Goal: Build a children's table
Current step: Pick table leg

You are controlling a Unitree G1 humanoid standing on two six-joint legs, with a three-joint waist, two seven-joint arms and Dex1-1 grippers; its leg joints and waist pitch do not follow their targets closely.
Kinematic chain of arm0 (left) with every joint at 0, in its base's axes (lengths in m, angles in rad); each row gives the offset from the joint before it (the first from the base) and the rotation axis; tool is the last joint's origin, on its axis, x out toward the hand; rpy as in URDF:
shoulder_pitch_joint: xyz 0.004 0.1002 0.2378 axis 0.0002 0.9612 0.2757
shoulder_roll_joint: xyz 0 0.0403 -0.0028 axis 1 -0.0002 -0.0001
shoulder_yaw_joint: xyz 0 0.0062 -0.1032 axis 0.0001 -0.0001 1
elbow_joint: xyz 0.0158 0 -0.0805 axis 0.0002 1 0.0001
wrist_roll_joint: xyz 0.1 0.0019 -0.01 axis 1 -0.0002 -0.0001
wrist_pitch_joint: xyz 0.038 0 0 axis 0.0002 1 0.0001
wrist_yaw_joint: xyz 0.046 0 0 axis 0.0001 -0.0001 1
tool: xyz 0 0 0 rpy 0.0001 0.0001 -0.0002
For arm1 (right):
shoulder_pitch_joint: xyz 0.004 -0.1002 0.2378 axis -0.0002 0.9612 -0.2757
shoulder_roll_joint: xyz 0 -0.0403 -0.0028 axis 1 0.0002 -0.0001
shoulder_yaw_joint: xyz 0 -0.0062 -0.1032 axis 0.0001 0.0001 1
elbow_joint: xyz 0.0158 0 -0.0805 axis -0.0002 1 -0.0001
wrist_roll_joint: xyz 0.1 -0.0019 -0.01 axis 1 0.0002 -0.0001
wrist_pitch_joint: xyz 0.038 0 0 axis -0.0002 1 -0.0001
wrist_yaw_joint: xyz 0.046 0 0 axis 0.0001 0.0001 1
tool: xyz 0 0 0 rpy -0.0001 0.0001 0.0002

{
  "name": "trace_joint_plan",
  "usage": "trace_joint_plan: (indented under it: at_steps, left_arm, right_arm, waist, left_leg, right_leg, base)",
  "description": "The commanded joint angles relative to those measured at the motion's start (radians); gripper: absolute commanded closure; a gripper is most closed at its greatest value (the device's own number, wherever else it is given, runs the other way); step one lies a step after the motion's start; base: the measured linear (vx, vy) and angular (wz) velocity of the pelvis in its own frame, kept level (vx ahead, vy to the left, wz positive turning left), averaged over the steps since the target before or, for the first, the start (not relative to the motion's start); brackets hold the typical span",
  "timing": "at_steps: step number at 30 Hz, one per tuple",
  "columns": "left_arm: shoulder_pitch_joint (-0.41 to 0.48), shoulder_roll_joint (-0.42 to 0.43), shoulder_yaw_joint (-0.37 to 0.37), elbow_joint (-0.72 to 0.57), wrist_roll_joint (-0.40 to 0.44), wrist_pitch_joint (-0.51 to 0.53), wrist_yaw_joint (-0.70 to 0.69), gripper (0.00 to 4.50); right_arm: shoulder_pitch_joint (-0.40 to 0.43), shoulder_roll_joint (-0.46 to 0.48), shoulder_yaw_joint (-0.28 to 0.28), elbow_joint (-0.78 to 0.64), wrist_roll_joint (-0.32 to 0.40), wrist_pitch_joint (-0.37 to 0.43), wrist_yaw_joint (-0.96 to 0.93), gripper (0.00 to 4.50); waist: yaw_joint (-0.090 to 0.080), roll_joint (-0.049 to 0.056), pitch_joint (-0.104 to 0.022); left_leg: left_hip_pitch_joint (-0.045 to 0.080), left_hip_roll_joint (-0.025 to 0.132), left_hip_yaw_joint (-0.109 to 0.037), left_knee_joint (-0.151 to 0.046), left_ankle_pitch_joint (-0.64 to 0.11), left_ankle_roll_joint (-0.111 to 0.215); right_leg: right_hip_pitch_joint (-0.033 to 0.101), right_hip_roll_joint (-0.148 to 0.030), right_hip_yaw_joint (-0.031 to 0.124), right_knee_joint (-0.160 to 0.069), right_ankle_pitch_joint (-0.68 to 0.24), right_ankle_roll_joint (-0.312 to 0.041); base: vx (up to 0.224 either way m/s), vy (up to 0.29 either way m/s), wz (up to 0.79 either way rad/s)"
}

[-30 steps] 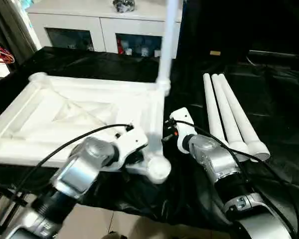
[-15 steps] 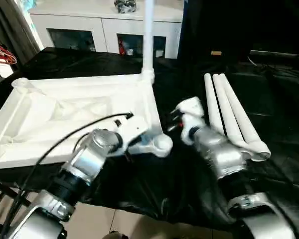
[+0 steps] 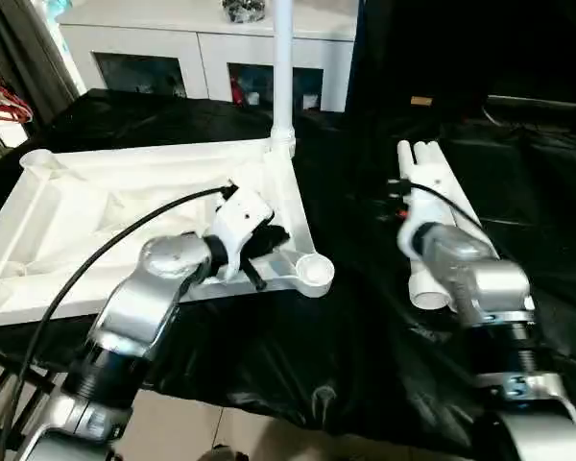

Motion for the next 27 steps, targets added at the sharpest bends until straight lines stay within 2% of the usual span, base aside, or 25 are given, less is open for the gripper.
trace_joint_plan:
  at_steps: [1,3,6,7,8,11,14,17,18,19,20,22,25,27]
  left_arm:
    - [0.003,0.004,0.009,-0.043,-0.022,-0.005,-0.018,3.63]
    - [0.014,0.01,0.007,-0.069,-0.036,0.006,-0.03,3.29]
    - [0.026,0.02,-0.001,-0.101,-0.047,0.019,-0.043,3.18]
    - [0.028,0.022,-0.002,-0.107,-0.05,0.023,-0.046,3.18]
    - [0.031,0.024,-0.003,-0.114,-0.054,0.027,-0.049,2.84]
    - [0.036,0.031,-0.005,-0.137,-0.079,0.049,-0.074,2.83]
    - [0.038,0.036,-0.008,-0.157,-0.095,0.067,-0.087,2.38]
    - [0.042,0.043,-0.011,-0.176,-0.113,0.085,-0.1,2.42]
    - [0.042,0.042,-0.01,-0.181,-0.122,0.094,-0.103,2.22]
    - [0.042,0.043,-0.011,-0.186,-0.128,0.104,-0.107,2.22]
    - [0.042,0.042,-0.011,-0.187,-0.13,0.109,-0.109,1.95]
    - [0.042,0.041,-0.01,-0.19,-0.137,0.117,-0.111,1.97]
    - [0.041,0.045,-0.012,-0.196,-0.147,0.127,-0.114,1.54]
    - [0.046,0.056,-0.02,-0.204,-0.152,0.133,-0.124,1.51]
  right_arm:
    - [-0.005,-0.003,-0.01,-0.033,-0.01,0.035,-0.01,2.98]
    - [-0.006,-0.009,-0.006,-0.049,-0.008,0.067,-0.01,2.8]
    - [-0.007,-0.02,0.008,-0.068,-0.008,0.107,-0.013,2.45]
    - [-0.01,-0.016,0.002,-0.07,-0.009,0.108,-0.029,2.45]
    - [-0.014,-0.013,-0.006,-0.066,-0.007,0.112,-0.042,2.28]
    - [-0.021,-0.018,-0.01,-0.047,-0.012,0.113,-0.045,2.01]
    - [-0.024,-0.02,-0.015,-0.047,-0.014,0.123,-0.047,1.75]
    - [-0.033,-0.023,-0.02,-0.034,-0.009,0.132,-0.049,1.57]
    - [-0.037,-0.024,-0.017,-0.024,-0.008,0.131,-0.048,1.4]
    - [-0.04,-0.027,-0.007,-0.012,-0.015,0.129,-0.049,1.4]
    - [-0.042,-0.029,-0.004,-0.005,-0.019,0.127,-0.053,1.22]
    - [-0.044,-0.03,-0.003,0.003,-0.022,0.125,-0.057,1.13]
    - [-0.053,-0.029,-0.012,0.02,-0.019,0.12,-0.064,0.78]
    - [-0.059,-0.031,-0.012,0.027,-0.021,0.123,-0.064,0.61]
  waist:
    - [0.002,0.001,-0.076]
    - [0.002,0.001,-0.074]
    - [0.001,0.0,-0.074]
    - [0.001,0.001,-0.074]
    - [0.0,-0.001,-0.074]
    - [0.0,0.0,-0.075]
    - [0.0,-0.002,-0.076]
    - [-0.001,-0.003,-0.076]
    - [-0.001,-0.003,-0.075]
    - [-0.002,-0.004,-0.076]
    - [-0.002,-0.004,-0.076]
    - [-0.001,-0.004,-0.075]
    - [-0.001,-0.004,-0.077]
    - [-0.001,-0.004,-0.077]
  left_leg:
    - [0.023,0.05,-0.026,-0.067,-0.216,-0.014]
    - [0.023,0.05,-0.027,-0.069,-0.225,-0.015]
    - [0.024,0.051,-0.029,-0.07,-0.232,-0.021]
    - [0.026,0.051,-0.028,-0.07,-0.233,-0.023]
    - [0.026,0.05,-0.027,-0.069,-0.231,-0.026]
    - [0.024,0.049,-0.027,-0.068,-0.219,-0.025]
    - [0.024,0.049,-0.026,-0.068,-0.208,-0.025]
    - [0.024,0.049,-0.026,-0.067,-0.2,-0.023]
    - [0.024,0.048,-0.025,-0.066,-0.201,-0.023]
    - [0.024,0.049,-0.025,-0.066,-0.196,-0.024]
    - [0.024,0.048,-0.024,-0.065,-0.193,-0.024]
    - [0.023,0.048,-0.024,-0.065,-0.191,-0.024]
    - [0.024,0.047,-0.024,-0.064,-0.184,-0.023]
    - [0.023,0.048,-0.024,-0.065,-0.186,-0.023]
  right_leg:
    - [0.046,-0.083,0.055,-0.081,-0.283,-0.165]
    - [0.044,-0.083,0.055,-0.084,-0.305,-0.155]
    - [0.043,-0.081,0.054,-0.084,-0.315,-0.148]
    - [0.042,-0.081,0.055,-0.083,-0.313,-0.147]
    - [0.042,-0.082,0.055,-0.084,-0.314,-0.146]
    - [0.042,-0.082,0.055,-0.082,-0.305,-0.146]
    - [0.044,-0.081,0.056,-0.078,-0.282,-0.152]
    - [0.044,-0.081,0.056,-0.077,-0.277,-0.154]
    - [0.044,-0.081,0.056,-0.078,-0.28,-0.153]
    - [0.044,-0.08,0.056,-0.077,-0.277,-0.154]
    - [0.045,-0.081,0.056,-0.077,-0.275,-0.155]
    - [0.046,-0.081,0.056,-0.079,-0.278,-0.15]
    - [0.046,-0.08,0.056,-0.077,-0.272,-0.15]
    - [0.046,-0.08,0.056,-0.077,-0.272,-0.149]
  base:
    - [0.0,0.0,0.0]
    - [0.0,0.0,0.0]
    - [0.0,0.0,0.0]
    - [0.0,0.0,0.0]
    - [0.0,0.0,0.0]
    - [0.0,0.0,0.0]
    - [0.0,0.0,0.0]
    - [0.0,0.0,0.0]
    - [0.0,0.0,0.0]
    - [0.0,0.0,0.0]
    - [0.0,0.0,0.0]
    - [0.0,0.0,0.0]
    - [0.0,0.0,0.0]
    - [0.0,0.0,0.0]
